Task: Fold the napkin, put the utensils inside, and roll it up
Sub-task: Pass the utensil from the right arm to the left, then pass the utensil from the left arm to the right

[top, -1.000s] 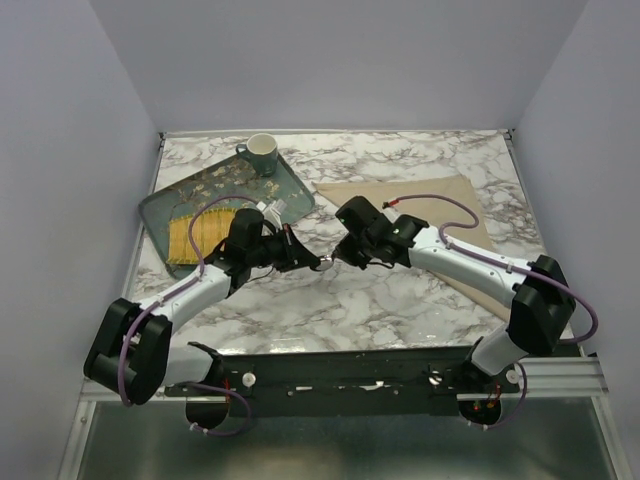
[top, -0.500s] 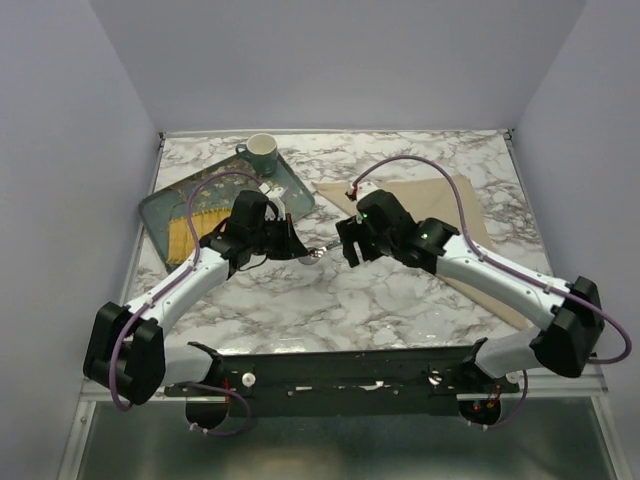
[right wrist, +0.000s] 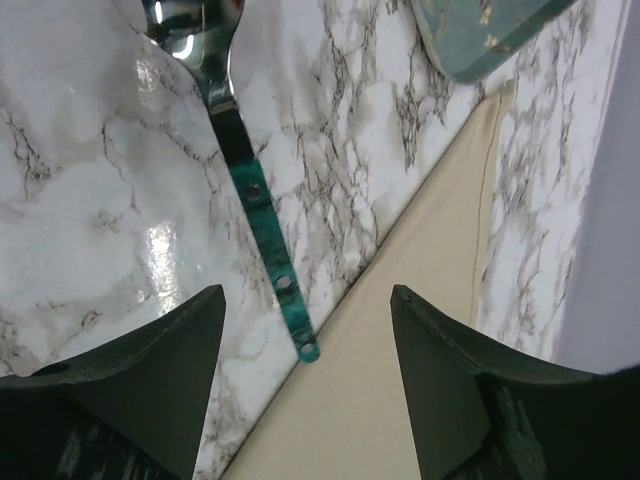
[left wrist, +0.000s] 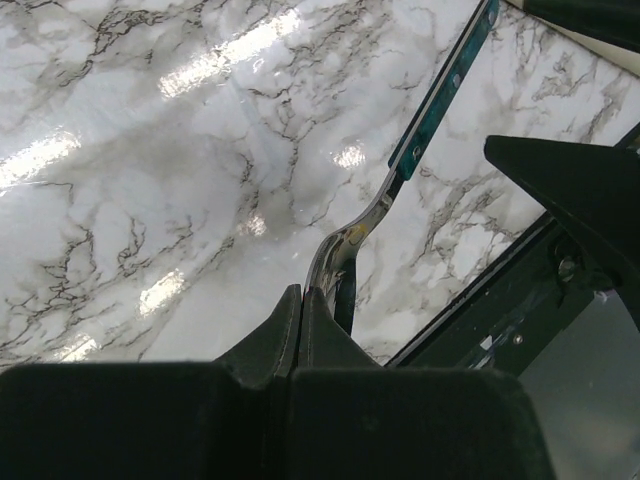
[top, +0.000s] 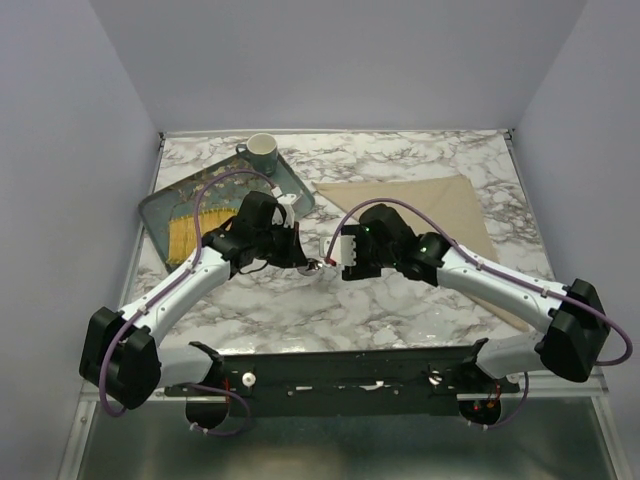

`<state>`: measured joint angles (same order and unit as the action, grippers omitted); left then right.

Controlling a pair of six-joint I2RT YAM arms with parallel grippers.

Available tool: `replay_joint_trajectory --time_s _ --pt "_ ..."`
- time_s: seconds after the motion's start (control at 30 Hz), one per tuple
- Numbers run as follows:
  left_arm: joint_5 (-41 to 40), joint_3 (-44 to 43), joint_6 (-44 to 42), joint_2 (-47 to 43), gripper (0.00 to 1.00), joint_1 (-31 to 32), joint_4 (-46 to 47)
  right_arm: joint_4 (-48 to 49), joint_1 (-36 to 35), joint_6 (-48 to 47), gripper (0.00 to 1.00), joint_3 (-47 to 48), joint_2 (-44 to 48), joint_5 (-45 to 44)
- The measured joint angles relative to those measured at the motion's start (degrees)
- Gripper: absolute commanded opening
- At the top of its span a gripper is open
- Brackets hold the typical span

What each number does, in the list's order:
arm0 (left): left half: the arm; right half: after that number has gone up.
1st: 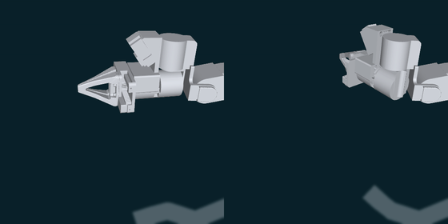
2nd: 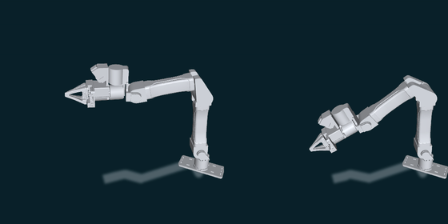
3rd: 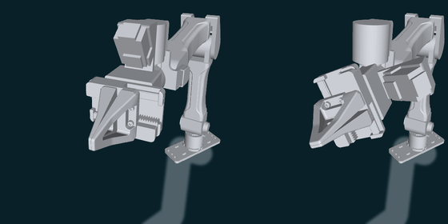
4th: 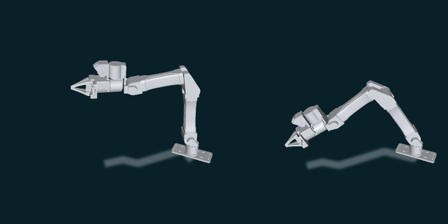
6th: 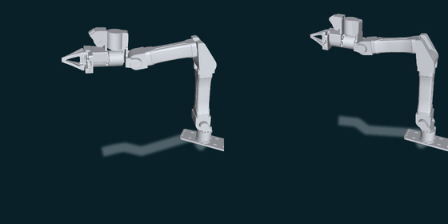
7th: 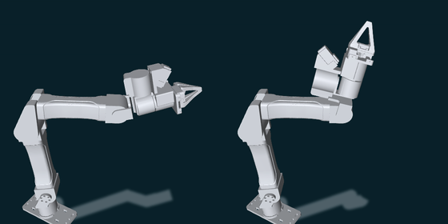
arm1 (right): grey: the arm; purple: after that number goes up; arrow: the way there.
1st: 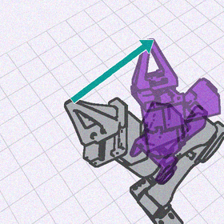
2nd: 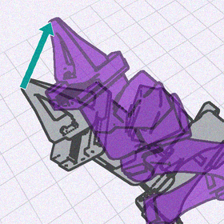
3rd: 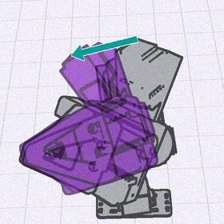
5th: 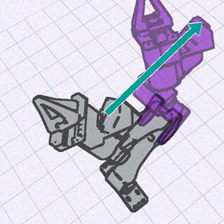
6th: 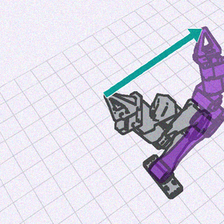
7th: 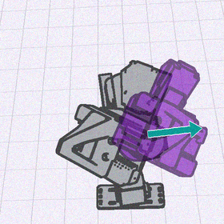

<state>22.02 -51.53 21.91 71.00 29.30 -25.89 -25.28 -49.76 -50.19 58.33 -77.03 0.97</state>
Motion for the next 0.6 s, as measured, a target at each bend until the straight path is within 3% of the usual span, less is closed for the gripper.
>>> replay_joint_trajectory --time_s 0.23,0.53,0.6 --pt "-0.5 -0.1 -0.3 -0.2 0.00 2.2 -0.6 0.7 0.0 -8.0 0.64 2.6 -3.4 4.8" --pt "-0.5 -0.6 -0.3 -0.2 0.00 2.3 -0.8 -1.0 0.0 -8.8 0.61 3.5 -4.8 11.1" --pt "-0.5 -0.6 -0.3 -0.4 0.00 2.3 -0.9 -1.4 0.0 -8.8 0.56 3.5 -5.2 11.7"
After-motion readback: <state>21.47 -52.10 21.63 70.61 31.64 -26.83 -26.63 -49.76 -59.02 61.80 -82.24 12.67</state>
